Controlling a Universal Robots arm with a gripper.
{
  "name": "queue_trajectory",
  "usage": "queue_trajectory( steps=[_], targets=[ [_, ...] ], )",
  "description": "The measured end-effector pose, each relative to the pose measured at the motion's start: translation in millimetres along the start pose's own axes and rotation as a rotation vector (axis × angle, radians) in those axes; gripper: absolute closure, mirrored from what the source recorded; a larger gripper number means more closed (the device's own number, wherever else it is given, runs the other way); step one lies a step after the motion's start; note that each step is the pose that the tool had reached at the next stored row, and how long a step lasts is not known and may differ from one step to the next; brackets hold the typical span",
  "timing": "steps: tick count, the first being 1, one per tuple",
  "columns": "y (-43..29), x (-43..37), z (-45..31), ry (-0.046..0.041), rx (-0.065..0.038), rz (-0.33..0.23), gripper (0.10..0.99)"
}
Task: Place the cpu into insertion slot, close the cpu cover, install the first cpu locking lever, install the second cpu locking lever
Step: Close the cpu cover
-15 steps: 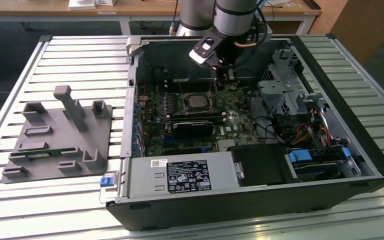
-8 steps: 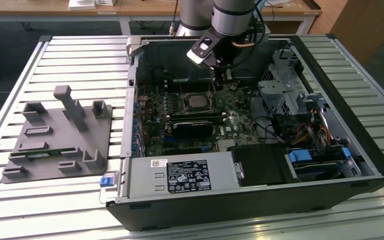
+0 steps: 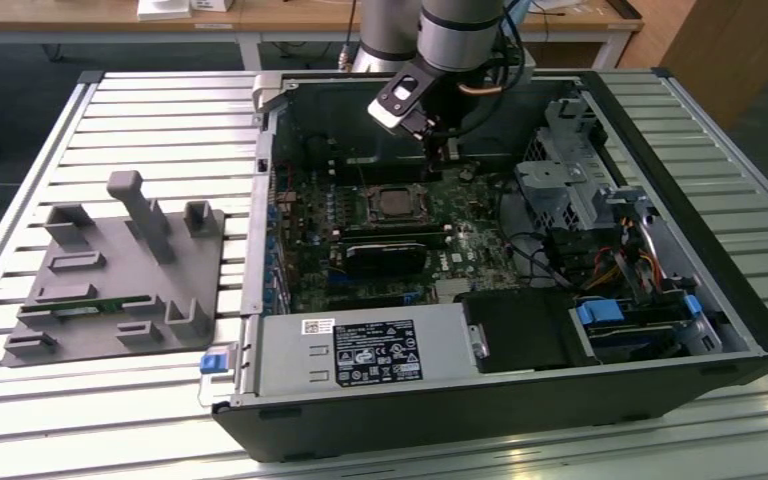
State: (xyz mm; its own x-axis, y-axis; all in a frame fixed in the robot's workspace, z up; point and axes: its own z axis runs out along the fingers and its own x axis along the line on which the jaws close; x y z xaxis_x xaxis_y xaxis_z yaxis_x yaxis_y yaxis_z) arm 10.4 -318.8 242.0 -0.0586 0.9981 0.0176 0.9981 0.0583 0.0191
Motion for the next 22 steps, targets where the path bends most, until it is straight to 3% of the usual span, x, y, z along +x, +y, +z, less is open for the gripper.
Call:
queue_trajectory(
  steps=[9,16,22],
  targets=[
    [-5.7,-3.8,4.5,0.0001,0.0,0.0,0.98],
    [-18.5,-3.2,7.7,-0.0001,0.0,0.0,0.98],
    [-23.7,-3.0,17.4,0.0001,0.0,0.0,0.98]
  ],
)
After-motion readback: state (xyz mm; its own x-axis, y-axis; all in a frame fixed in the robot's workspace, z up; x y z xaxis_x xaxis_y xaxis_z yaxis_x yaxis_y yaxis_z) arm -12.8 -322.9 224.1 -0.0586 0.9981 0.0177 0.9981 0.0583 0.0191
